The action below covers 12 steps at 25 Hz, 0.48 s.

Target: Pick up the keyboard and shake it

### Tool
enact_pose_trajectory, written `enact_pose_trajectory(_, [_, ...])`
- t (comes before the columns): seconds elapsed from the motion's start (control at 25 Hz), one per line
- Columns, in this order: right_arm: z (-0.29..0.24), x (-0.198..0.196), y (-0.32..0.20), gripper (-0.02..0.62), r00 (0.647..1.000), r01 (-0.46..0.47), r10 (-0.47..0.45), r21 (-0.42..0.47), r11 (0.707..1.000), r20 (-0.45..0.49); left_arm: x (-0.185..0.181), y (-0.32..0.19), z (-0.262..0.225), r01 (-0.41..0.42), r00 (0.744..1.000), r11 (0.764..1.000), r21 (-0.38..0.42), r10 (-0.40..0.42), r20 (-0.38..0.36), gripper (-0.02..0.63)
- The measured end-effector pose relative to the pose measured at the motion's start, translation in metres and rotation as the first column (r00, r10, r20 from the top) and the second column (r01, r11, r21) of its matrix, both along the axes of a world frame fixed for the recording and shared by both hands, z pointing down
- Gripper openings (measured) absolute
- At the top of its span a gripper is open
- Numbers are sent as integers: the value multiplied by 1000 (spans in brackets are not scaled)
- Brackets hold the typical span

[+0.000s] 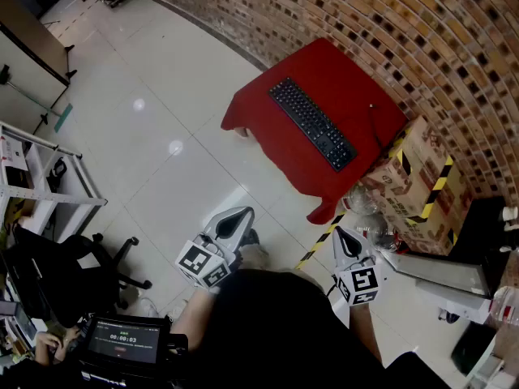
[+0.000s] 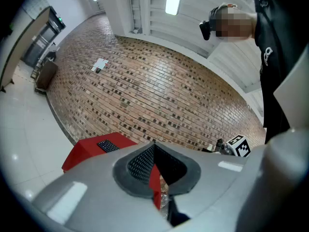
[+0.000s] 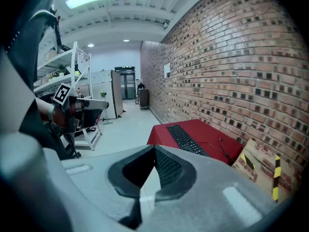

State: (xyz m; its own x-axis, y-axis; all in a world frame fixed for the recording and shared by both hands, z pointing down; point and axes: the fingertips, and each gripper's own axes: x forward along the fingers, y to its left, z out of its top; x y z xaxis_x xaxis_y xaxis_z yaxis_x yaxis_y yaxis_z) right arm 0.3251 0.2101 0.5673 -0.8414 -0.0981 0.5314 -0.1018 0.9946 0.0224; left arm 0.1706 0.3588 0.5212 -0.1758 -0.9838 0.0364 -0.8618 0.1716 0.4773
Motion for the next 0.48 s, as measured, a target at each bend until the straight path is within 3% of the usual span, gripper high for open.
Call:
enact_pose_trajectory(0.24, [12, -55, 9, -8, 999, 32, -33, -41, 999, -9, -62, 13, 5, 18, 1000, 999, -35, -17, 12, 15])
enact_pose_trajectory(0.48, [25, -73, -14, -8, 999, -7, 3, -84, 996, -47, -102, -12, 19, 46, 999, 993, -105, -48, -18, 15])
